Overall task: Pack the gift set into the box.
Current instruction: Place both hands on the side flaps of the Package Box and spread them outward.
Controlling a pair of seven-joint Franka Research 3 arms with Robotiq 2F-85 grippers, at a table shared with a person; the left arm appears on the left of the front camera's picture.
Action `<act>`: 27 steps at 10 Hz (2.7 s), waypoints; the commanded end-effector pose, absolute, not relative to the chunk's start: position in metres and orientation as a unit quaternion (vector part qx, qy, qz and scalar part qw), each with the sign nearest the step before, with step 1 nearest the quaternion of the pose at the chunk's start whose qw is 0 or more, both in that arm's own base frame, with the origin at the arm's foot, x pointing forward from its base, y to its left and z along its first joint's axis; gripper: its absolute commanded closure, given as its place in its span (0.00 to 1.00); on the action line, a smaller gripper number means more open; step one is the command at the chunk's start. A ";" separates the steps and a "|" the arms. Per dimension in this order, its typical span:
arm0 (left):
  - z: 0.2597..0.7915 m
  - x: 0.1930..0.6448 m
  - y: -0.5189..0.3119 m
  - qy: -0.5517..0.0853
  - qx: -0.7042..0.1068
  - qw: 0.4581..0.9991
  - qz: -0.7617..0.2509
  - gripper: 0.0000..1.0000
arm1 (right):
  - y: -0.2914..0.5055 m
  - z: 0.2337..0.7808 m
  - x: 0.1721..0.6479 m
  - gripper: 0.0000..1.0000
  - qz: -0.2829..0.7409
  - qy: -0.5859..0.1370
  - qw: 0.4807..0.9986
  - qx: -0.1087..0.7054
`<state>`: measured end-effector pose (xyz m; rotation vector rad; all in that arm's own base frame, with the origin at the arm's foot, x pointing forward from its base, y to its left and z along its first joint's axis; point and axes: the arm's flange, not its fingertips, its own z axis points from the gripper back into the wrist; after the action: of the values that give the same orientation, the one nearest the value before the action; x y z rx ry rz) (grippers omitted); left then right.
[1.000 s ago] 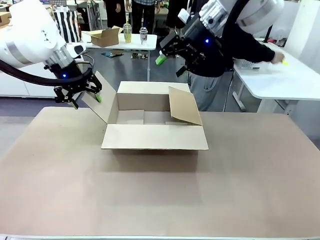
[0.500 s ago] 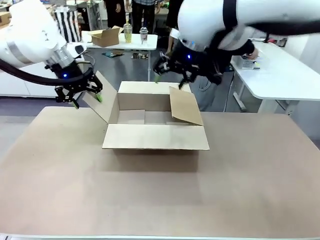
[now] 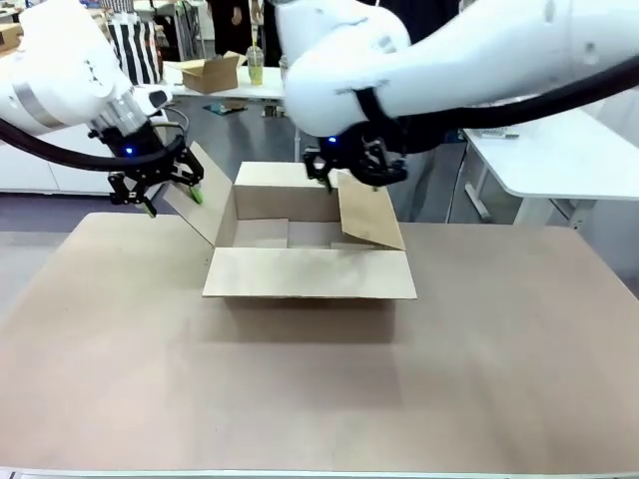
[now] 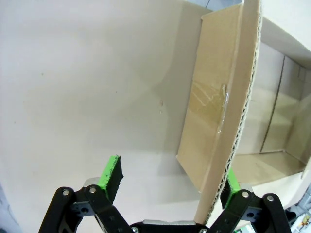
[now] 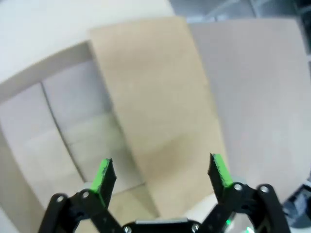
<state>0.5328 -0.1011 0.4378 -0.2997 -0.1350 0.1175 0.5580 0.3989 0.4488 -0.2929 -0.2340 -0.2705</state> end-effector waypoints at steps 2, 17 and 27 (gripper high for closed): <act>0.440 0.531 -0.101 -0.069 -0.140 0.986 0.066 0.00 | 0.427 0.437 0.592 0.00 -0.020 -0.059 0.993 -0.104; 0.440 0.531 -0.101 -0.069 -0.140 0.986 0.066 0.00 | 0.295 0.474 0.572 0.00 -0.074 -0.052 0.968 -0.236; 0.440 0.531 -0.101 -0.069 -0.140 0.986 0.066 0.00 | 0.166 0.417 0.540 0.00 -0.178 -0.043 0.983 0.026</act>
<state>0.5329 -0.1011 0.4381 -0.2999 -0.1355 0.1174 0.5569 0.1833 0.4286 -0.0535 -0.0743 -0.3590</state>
